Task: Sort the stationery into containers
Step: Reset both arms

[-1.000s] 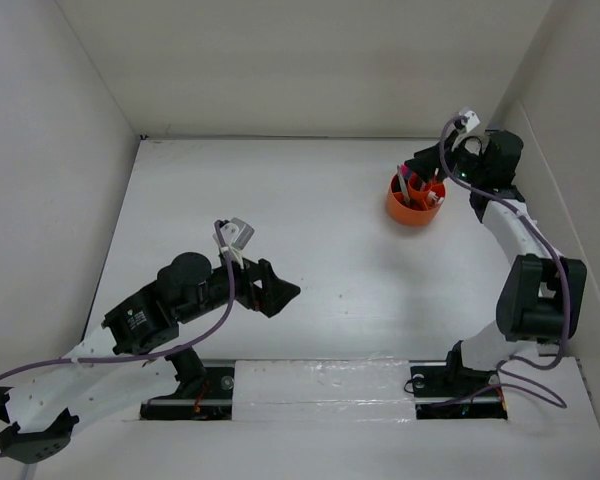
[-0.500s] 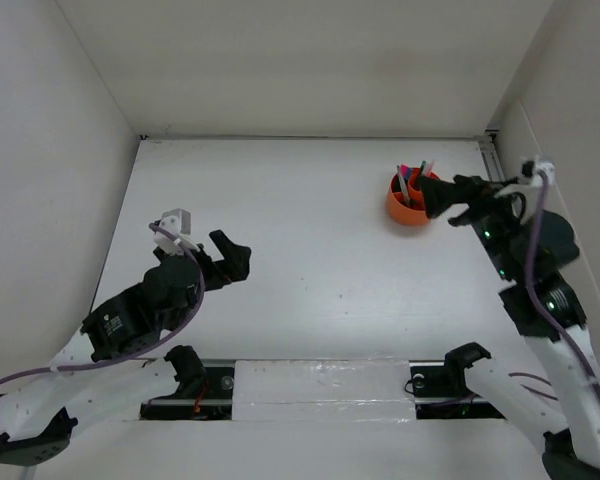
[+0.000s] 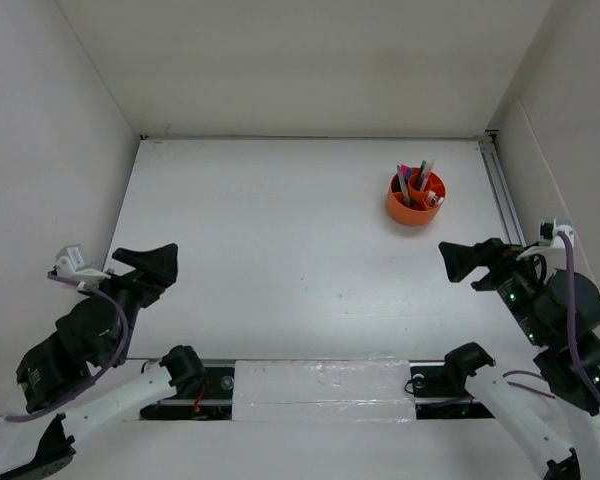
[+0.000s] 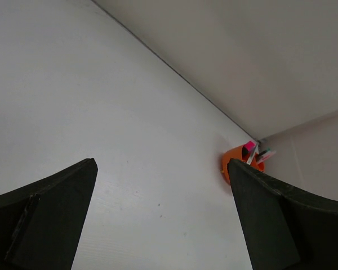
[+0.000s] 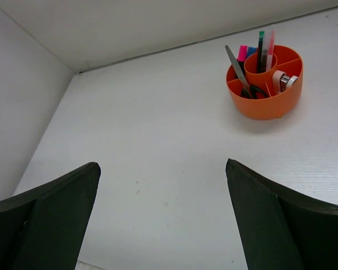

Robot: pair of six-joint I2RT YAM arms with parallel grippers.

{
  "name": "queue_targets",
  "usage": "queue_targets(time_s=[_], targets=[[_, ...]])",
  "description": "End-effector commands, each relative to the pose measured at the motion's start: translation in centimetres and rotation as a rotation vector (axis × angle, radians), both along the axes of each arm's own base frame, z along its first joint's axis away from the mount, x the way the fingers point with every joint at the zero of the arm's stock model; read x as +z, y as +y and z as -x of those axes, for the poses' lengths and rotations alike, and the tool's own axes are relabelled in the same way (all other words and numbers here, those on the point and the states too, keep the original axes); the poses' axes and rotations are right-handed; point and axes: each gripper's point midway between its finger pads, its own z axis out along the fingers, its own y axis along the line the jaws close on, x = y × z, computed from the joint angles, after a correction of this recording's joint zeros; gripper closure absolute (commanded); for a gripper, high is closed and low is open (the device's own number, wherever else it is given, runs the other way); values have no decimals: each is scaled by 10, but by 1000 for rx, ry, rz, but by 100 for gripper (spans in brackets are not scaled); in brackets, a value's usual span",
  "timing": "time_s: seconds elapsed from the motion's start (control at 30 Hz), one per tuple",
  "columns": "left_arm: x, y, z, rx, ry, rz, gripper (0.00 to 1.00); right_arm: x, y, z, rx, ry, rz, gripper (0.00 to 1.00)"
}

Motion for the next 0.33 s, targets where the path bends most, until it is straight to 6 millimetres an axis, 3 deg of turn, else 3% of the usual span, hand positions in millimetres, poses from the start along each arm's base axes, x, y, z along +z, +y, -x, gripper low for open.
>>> queue_targets(time_s=[0.0, 0.03, 0.3], targets=[[7, 10, -1, 49, -44, 50, 0, 8, -3, 19, 30, -19, -9, 1], [8, 12, 1, 51, -51, 73, 0, 16, -4, 22, 30, -37, -17, 1], [5, 13, 1, 51, -42, 60, 0, 19, -19, 16, -55, -42, 0, 1]])
